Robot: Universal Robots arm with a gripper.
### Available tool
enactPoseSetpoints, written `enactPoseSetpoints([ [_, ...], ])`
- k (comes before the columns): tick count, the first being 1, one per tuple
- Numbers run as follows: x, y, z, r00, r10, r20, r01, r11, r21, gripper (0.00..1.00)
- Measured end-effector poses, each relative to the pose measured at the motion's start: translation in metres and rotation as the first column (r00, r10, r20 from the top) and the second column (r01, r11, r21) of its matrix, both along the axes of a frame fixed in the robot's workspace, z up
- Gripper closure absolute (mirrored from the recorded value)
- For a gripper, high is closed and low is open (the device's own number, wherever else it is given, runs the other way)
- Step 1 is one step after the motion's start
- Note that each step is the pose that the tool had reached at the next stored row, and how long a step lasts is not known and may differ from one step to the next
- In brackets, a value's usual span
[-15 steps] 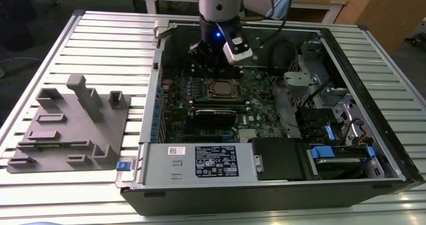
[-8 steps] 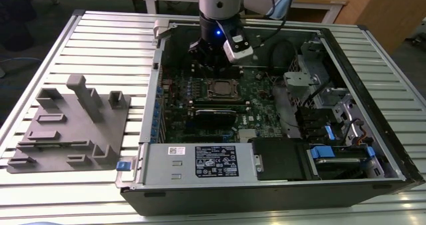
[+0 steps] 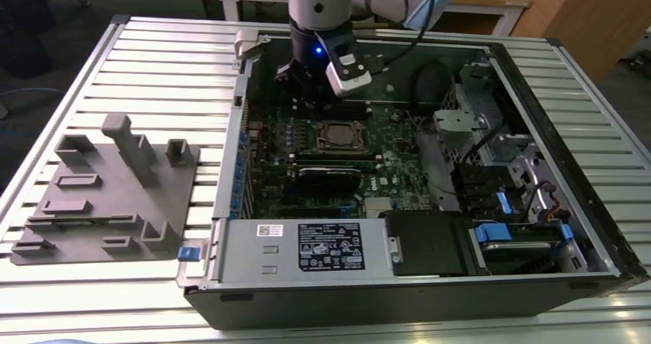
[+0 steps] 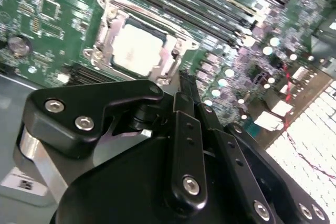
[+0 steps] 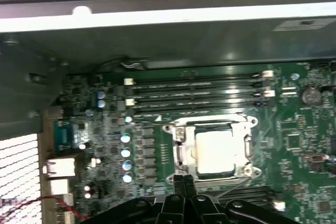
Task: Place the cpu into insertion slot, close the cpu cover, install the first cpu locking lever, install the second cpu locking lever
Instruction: 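Install the first cpu locking lever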
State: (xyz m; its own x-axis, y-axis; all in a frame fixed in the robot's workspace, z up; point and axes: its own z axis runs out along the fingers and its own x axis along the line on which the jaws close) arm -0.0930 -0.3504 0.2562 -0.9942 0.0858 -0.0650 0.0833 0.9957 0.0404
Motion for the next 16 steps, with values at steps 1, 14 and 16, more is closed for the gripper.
enactPoseSetpoints([
  [1,-0.0017,0.0,-0.0001,1.0,0.0,0.0001,0.0,1.0,0.0001,0.89],
  [14,-0.0177,0.0,-0.0015,1.0,0.0,0.0001,0.0,1.0,0.0001,0.89],
  [16,-0.0177,-0.0001,-0.0015,1.0,0.0,-0.0001,0.0,1.0,0.0,0.89],
])
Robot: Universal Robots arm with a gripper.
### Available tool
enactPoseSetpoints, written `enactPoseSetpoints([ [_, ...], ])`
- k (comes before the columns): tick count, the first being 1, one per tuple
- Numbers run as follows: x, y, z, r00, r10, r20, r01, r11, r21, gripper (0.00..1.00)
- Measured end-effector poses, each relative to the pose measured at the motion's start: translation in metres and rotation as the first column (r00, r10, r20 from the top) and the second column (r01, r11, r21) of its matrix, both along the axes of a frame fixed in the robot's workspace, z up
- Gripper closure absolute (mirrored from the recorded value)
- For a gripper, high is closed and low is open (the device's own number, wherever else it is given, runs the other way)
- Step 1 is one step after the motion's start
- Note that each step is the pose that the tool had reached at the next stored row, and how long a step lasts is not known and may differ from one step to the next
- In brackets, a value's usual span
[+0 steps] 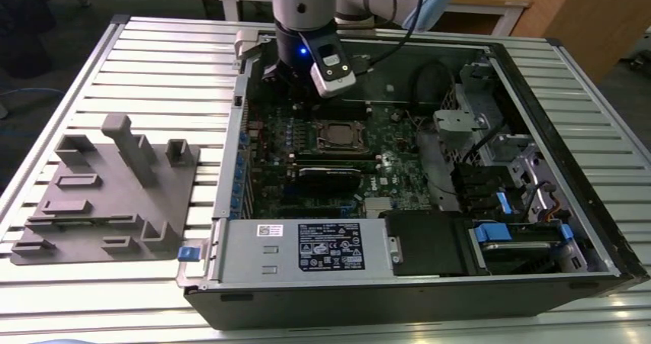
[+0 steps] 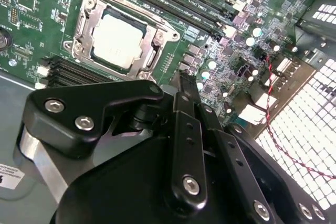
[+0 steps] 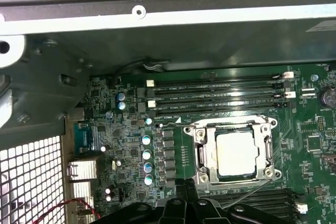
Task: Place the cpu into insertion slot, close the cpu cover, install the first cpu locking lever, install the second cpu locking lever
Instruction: 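Install the first cpu locking lever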
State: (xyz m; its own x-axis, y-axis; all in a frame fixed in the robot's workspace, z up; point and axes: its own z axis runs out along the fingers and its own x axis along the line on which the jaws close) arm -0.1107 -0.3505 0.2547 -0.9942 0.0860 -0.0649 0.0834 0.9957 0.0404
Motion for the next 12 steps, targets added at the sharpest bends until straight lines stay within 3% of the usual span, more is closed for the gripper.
enactPoseSetpoints([
  [3,-0.0001,-0.0001,0.0,1.0,0.0,0.0,0.0,0.9999,0.0145,0.89],
  [7,0.0,-0.0001,0.0,1.0,0.0,-0.0001,0.0,0.9999,0.016,0.89],
  [8,0.0002,-0.0001,-0.0002,1.0,0.0,-0.009,0.0,0.9999,0.0158,0.89],
  [11,0.0012,-0.0001,-0.0007,0.9981,0.0,-0.0613,0.001,0.9999,0.0108,0.89],
  [12,0.0013,-0.0001,-0.0007,0.9975,0.0,-0.0708,0.001,0.9999,0.0101,0.89],
])
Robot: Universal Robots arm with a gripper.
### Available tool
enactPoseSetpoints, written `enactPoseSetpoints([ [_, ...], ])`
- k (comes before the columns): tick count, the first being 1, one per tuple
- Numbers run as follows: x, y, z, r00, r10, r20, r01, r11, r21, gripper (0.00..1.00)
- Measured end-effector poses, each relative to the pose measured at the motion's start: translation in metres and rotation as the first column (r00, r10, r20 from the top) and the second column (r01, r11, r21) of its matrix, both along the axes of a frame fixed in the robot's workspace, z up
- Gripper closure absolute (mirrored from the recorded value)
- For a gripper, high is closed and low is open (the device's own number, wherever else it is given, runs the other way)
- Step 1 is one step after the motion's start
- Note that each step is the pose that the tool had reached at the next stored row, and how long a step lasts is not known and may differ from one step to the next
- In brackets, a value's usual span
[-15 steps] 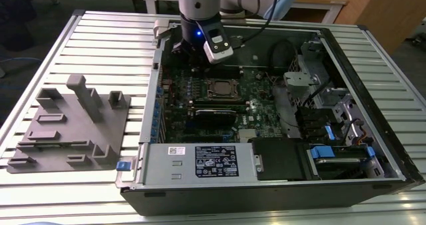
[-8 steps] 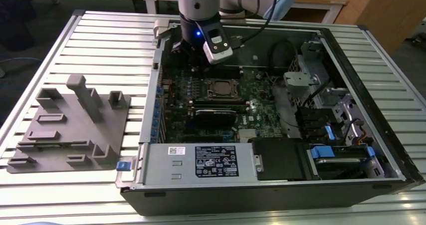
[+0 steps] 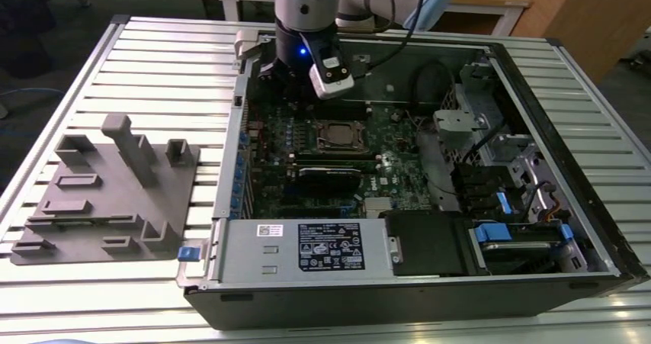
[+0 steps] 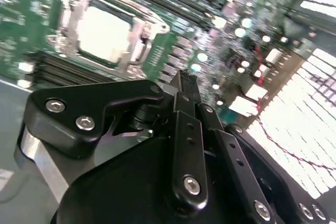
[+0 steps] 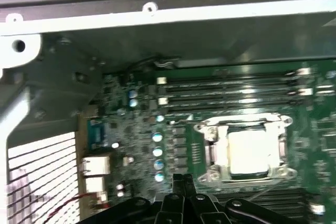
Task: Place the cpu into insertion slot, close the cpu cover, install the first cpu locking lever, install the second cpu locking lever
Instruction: 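Install the first cpu locking lever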
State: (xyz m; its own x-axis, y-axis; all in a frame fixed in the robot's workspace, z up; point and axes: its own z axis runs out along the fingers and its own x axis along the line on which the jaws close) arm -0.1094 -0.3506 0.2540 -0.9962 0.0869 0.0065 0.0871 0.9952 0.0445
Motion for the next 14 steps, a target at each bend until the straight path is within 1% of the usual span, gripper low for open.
enactPoseSetpoints([
  [3,0.0,0.0,0.0001,1.0,0.0,-0.0054,0.0,1.0,-0.0002,0.89],
  [4,0.0,0.0,0.0001,1.0,0.0,-0.0059,0.0,1.0,0.0002,0.89],
  [7,-0.0019,0.0,-0.0003,1.0,0.0,-0.0059,0.0,1.0,0.0068,0.89],
  [9,-0.0066,0.0003,-0.0007,1.0,0.0,-0.0059,0.0,1.0,0.0078,0.89],
  [11,-0.0102,0.0018,-0.0013,1.0,0.0,-0.0058,0.0,1.0,0.0079,0.89],
  [14,-0.0105,0.0051,-0.0022,1.0,0.0,-0.006,0.0,0.9999,0.01,0.89],
])
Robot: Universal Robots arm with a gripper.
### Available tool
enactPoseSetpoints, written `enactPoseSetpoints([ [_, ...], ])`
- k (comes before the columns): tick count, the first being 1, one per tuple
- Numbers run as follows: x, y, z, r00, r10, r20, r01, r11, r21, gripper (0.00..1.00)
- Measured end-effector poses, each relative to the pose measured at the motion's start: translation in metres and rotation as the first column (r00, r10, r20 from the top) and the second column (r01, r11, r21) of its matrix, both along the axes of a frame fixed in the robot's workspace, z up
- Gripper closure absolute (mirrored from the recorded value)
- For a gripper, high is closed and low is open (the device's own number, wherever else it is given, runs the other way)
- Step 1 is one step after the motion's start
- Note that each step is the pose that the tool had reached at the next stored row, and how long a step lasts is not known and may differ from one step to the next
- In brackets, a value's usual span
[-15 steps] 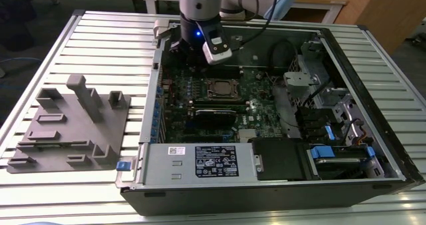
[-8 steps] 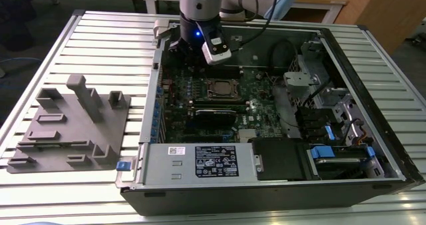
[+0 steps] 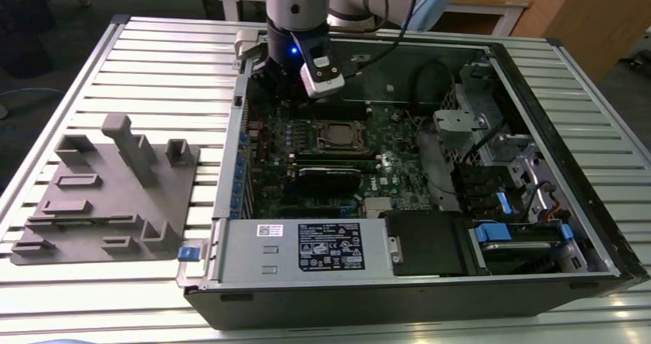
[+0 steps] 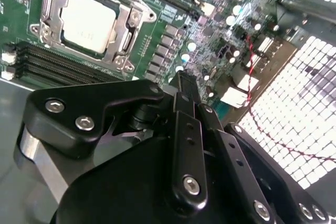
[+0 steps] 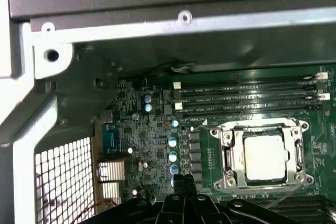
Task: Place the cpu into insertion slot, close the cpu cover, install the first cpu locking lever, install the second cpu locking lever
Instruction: 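Install the first cpu locking lever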
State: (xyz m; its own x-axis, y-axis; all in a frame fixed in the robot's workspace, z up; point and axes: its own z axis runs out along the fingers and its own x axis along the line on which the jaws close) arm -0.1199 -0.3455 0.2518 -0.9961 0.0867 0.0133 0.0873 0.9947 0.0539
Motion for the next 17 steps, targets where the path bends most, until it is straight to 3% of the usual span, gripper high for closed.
enactPoseSetpoints([
  [7,-0.0003,0.013,-0.0021,1.0,0.0,0.0,0.0,0.9999,0.0139,0.89],
  [11,-0.001,0.0148,-0.003,1.0,0.0,0.0,0.0,0.9997,0.0258,0.89],
  [15,-0.0011,0.015,-0.0032,1.0,0.0,0.0001,0.0,0.9985,0.0556,0.89],
  [17,-0.0012,0.015,-0.0032,1.0,0.0,0.0,0.0,0.9983,0.0582,0.89],
])
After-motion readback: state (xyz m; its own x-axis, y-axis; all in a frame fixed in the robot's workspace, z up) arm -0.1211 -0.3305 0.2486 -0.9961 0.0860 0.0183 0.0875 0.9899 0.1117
